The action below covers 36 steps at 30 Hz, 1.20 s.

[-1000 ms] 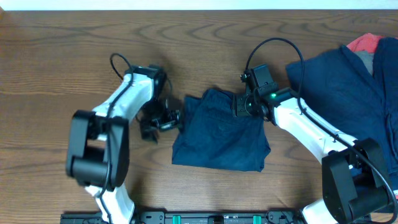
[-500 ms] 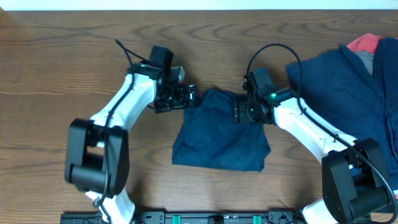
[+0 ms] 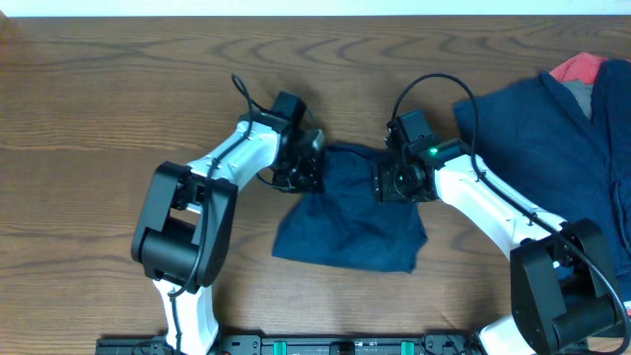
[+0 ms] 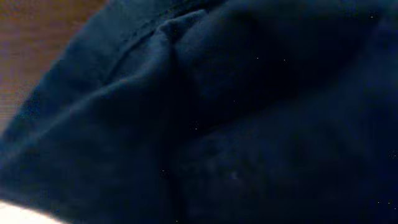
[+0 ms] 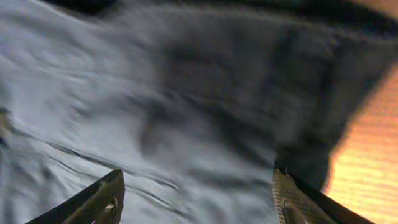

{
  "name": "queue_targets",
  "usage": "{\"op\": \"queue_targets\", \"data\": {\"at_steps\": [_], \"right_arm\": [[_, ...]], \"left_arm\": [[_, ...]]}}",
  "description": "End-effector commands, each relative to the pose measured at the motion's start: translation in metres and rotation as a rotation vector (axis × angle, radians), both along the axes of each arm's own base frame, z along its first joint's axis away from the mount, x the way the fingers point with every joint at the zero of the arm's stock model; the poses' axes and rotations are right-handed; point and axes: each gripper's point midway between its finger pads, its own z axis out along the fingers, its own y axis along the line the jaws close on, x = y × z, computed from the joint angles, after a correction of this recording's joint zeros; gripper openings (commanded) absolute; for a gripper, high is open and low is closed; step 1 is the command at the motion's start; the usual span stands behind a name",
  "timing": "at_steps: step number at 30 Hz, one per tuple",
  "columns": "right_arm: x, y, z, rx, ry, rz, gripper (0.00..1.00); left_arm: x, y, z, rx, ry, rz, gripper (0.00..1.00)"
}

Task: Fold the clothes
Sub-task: 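Carry the folded shorts to the upper-left table corner with the left gripper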

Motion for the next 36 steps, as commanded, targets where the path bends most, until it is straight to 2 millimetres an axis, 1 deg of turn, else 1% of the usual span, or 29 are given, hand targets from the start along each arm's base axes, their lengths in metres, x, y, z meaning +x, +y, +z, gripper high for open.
{"op": "queue_targets", "data": {"at_steps": [1, 5, 6, 7, 8, 9, 10, 12, 15, 16, 18, 20, 23, 25, 26, 27, 28, 29, 31, 33, 36], "right_arm": [[-0.002, -0.009, 0.002, -0.056, 0.0, -0.007, 0.74], [-0.013, -0.023, 0.0, -0.129, 0.039, -0.014, 0.74], [-0.015, -0.026, -0.001, -0.139, 0.048, -0.014, 0.74], [-0.017, -0.027, 0.0, -0.147, 0.053, -0.015, 0.74], [-0.019, -0.029, -0.001, -0.155, 0.06, -0.015, 0.74], [-0.02, -0.03, 0.0, -0.157, 0.064, -0.015, 0.74], [-0.021, -0.03, 0.0, -0.159, 0.068, -0.015, 0.74], [-0.023, -0.031, 0.0, -0.162, 0.075, -0.014, 0.74], [-0.026, -0.033, -0.001, -0.171, 0.087, -0.014, 0.74], [-0.027, -0.033, -0.001, -0.172, 0.09, -0.013, 0.74], [-0.027, -0.033, -0.001, -0.174, 0.093, -0.013, 0.74], [-0.027, -0.033, -0.001, -0.174, 0.093, -0.013, 0.74], [-0.028, -0.034, -0.001, -0.174, 0.095, -0.013, 0.74], [-0.029, -0.034, -0.001, -0.176, 0.101, -0.013, 0.74], [-0.03, -0.034, -0.001, -0.177, 0.103, -0.013, 0.74], [-0.03, -0.035, -0.001, -0.178, 0.105, -0.012, 0.74], [-0.03, -0.035, -0.001, -0.178, 0.105, -0.013, 0.74], [-0.03, -0.034, -0.001, -0.178, 0.104, -0.013, 0.74], [-0.029, -0.033, -0.001, -0.171, 0.1, -0.013, 0.75], [-0.028, -0.031, -0.001, -0.16, 0.097, -0.012, 0.75], [-0.024, -0.022, 0.0, -0.111, 0.085, -0.016, 0.79]], "left_arm": [[0.05, 0.061, 0.024, 0.131, -0.126, 0.2, 0.06], [0.091, 0.137, 0.062, 0.147, -0.208, 0.48, 0.06], [0.101, 0.164, 0.074, 0.139, -0.222, 0.587, 0.06], [0.105, 0.182, 0.08, 0.134, -0.229, 0.658, 0.06], [0.11, 0.207, 0.087, 0.126, -0.24, 0.756, 0.06], [0.113, 0.228, 0.092, 0.122, -0.247, 0.827, 0.06], [0.112, 0.252, 0.095, 0.123, -0.252, 0.897, 0.06], [0.106, 0.294, 0.096, 0.133, -0.244, 1.003, 0.07], [0.09, 0.35, 0.093, 0.152, -0.229, 1.136, 0.06], [0.086, 0.362, 0.092, 0.155, -0.224, 1.168, 0.07], [0.075, 0.386, 0.089, 0.158, -0.205, 1.243, 0.13], [0.065, 0.401, 0.086, 0.165, -0.192, 1.283, 0.14], [0.056, 0.415, 0.083, 0.171, -0.182, 1.321, 0.15], [0.052, 0.423, 0.083, 0.173, -0.181, 1.341, 0.29], [0.05, 0.425, 0.083, 0.173, -0.18, 1.349, 0.45], [0.048, 0.427, 0.083, 0.17, -0.175, 1.355, 0.7], [0.045, 0.428, 0.083, 0.17, -0.166, 1.359, 0.83], [0.043, 0.426, 0.082, 0.168, -0.152, 1.359, 0.91], [0.038, 0.422, 0.079, 0.168, -0.12, 1.357, 0.95], [0.034, 0.413, 0.077, 0.158, -0.084, 1.346, 0.96], [0.04, 0.392, 0.078, 0.109, -0.067, 1.284, 0.96]]}}
